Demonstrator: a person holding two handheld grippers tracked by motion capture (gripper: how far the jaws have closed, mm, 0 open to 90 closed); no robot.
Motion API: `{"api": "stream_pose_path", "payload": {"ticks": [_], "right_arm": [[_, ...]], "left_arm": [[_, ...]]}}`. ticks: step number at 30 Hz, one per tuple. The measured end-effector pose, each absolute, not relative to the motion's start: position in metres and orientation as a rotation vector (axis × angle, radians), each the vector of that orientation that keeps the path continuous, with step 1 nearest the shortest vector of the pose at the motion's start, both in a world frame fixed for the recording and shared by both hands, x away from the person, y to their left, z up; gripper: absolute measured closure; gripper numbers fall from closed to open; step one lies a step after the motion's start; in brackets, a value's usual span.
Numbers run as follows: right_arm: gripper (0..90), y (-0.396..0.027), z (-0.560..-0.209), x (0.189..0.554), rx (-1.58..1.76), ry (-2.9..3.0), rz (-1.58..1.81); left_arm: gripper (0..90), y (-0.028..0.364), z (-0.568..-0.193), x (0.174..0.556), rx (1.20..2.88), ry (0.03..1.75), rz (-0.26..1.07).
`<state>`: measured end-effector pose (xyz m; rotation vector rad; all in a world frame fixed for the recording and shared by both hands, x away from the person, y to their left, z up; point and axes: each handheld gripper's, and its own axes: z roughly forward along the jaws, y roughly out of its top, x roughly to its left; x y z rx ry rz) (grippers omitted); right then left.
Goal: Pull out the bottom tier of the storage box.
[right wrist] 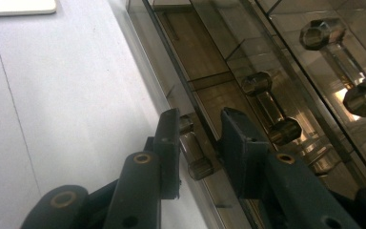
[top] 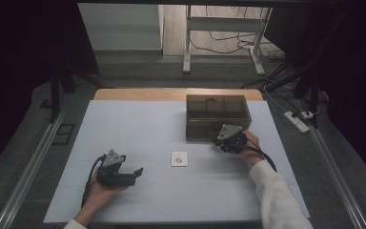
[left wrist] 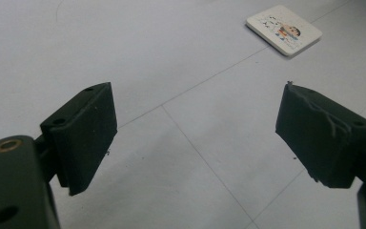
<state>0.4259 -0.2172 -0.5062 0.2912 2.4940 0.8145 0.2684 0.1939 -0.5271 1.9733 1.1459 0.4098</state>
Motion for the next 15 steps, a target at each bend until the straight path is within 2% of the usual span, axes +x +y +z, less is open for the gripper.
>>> {"api": "stream_pose_path", "payload": {"ticks": [3, 6, 15], "right_arm": [[66.8, -0.2189, -0.5062, 0.4269, 0.289, 2.508, 0.816], [59.4, -0.2193, -0.5111, 0.4283, 0.284, 2.551, 0.807], [61.8, -0.2142, -0.5151, 0.4273, 0.241, 2.557, 0.762]], "left_arm": [[14.0, 0.1939, -0.527, 0.2682, 1.973, 1.147, 0.41], [13.9, 0.1938, -0.5272, 0.2684, 1.973, 1.148, 0.408], [14.0, 0.1939, -0.5272, 0.2685, 1.973, 1.146, 0.409]]}}
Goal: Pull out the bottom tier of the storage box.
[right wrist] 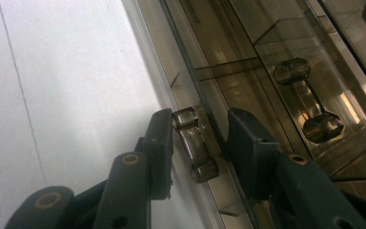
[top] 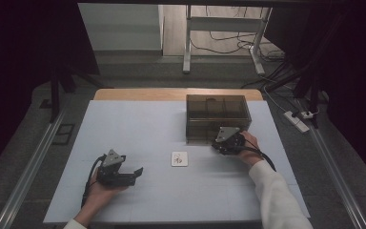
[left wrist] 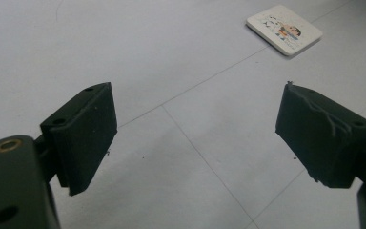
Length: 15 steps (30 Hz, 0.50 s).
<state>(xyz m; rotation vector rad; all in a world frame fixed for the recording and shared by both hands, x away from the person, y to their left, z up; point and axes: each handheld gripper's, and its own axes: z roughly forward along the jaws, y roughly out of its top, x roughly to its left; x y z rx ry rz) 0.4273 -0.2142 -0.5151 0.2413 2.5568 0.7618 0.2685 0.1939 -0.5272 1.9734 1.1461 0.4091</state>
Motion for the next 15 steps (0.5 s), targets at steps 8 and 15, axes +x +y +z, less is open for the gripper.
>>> {"api": "stream_pose_path", "payload": {"ticks": [8, 15], "right_arm": [[63.8, -0.2127, -0.5134, 0.4247, 0.178, 2.578, 0.748], [64.7, -0.2127, -0.5125, 0.4211, 0.151, 2.592, 0.736]], "left_arm": [[14.0, 0.1943, -0.527, 0.2685, 1.973, 1.147, 0.411], [14.0, 0.1951, -0.527, 0.2686, 1.969, 1.147, 0.408]]}}
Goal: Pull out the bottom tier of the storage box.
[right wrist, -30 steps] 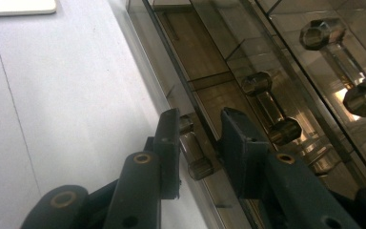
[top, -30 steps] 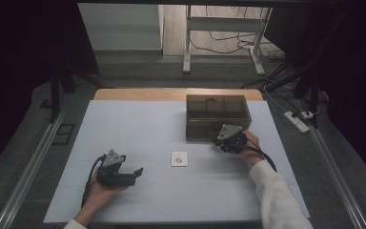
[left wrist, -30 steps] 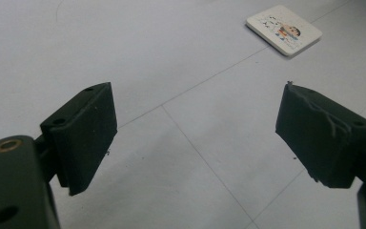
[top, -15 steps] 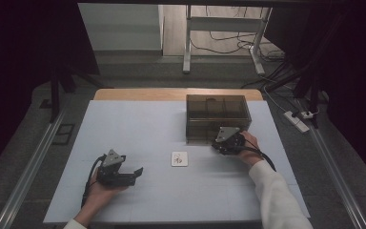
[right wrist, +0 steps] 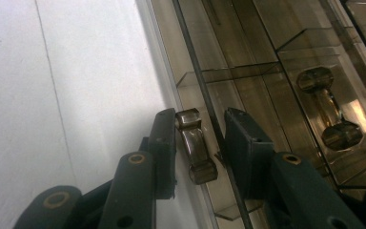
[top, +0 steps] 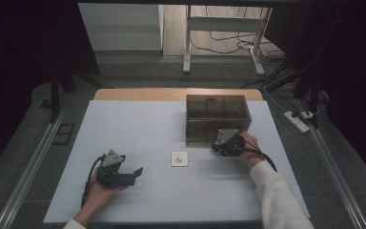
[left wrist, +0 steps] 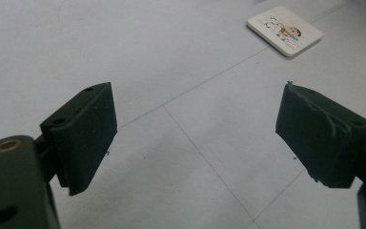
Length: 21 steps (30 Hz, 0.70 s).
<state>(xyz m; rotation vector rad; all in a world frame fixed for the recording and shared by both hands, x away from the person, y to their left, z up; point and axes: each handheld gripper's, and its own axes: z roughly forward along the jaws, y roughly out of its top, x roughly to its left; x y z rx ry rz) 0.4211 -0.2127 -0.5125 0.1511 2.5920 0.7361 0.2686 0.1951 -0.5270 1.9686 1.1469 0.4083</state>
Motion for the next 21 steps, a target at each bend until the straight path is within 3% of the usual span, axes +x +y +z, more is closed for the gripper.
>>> {"api": "stream_pose_path", "payload": {"ticks": [21], "right_arm": [[65.9, -0.2131, -0.5102, 0.4125, 0.119, 2.615, 0.733]], "left_arm": [[14.0, 0.1964, -0.5255, 0.2669, 1.961, 1.148, 0.412]]}}
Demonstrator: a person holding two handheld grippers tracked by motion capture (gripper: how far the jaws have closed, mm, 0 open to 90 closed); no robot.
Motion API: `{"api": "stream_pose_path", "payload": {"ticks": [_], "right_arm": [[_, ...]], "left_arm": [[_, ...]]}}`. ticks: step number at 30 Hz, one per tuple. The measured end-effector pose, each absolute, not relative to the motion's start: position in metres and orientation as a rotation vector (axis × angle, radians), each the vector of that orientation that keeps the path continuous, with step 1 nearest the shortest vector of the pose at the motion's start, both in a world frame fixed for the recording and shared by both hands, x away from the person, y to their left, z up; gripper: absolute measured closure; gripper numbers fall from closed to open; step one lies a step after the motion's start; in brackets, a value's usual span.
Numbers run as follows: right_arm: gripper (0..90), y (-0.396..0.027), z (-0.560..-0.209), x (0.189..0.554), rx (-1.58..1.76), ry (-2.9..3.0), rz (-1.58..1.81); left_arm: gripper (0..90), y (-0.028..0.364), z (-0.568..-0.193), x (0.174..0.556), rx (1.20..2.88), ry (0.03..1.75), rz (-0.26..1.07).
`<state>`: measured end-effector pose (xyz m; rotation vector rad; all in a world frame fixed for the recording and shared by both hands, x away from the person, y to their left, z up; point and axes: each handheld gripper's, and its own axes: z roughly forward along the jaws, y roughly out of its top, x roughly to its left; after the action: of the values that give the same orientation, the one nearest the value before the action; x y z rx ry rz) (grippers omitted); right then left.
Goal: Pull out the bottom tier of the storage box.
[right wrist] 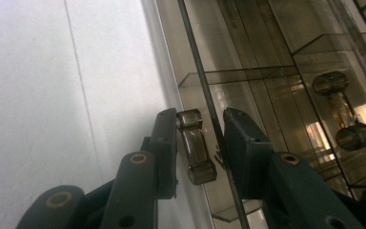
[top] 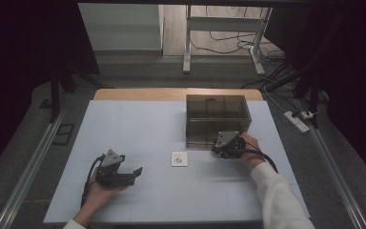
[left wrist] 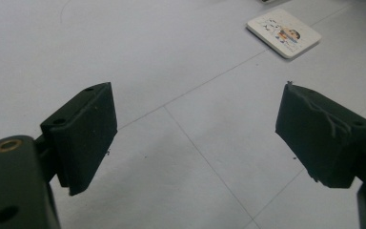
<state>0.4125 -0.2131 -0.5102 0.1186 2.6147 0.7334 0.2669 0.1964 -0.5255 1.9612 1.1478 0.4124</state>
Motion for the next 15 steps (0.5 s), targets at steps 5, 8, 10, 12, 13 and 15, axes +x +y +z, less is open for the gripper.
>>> {"api": "stream_pose_path", "payload": {"ticks": [5, 8, 10, 12, 13, 15], "right_arm": [[66.6, -0.2126, -0.51, 0.4092, 0.093, 2.622, 0.729], [66.7, -0.2123, -0.5095, 0.4077, 0.096, 2.624, 0.728], [66.8, -0.2124, -0.5098, 0.4074, 0.092, 2.618, 0.733], [66.9, -0.2127, -0.5099, 0.4065, 0.092, 2.624, 0.732], [66.8, -0.2128, -0.5102, 0.4062, 0.091, 2.627, 0.739], [66.9, -0.2131, -0.5101, 0.4052, 0.093, 2.629, 0.738]], "left_arm": [[14.1, 0.1967, -0.5251, 0.2664, 1.96, 1.149, 0.415], [14.1, 0.1973, -0.5243, 0.2653, 1.955, 1.147, 0.42], [14.1, 0.1976, -0.524, 0.2649, 1.954, 1.148, 0.421], [14.1, 0.1976, -0.524, 0.2648, 1.954, 1.146, 0.421], [14.1, 0.1976, -0.524, 0.2648, 1.955, 1.146, 0.419], [14.1, 0.1975, -0.524, 0.2647, 1.955, 1.145, 0.42]]}}
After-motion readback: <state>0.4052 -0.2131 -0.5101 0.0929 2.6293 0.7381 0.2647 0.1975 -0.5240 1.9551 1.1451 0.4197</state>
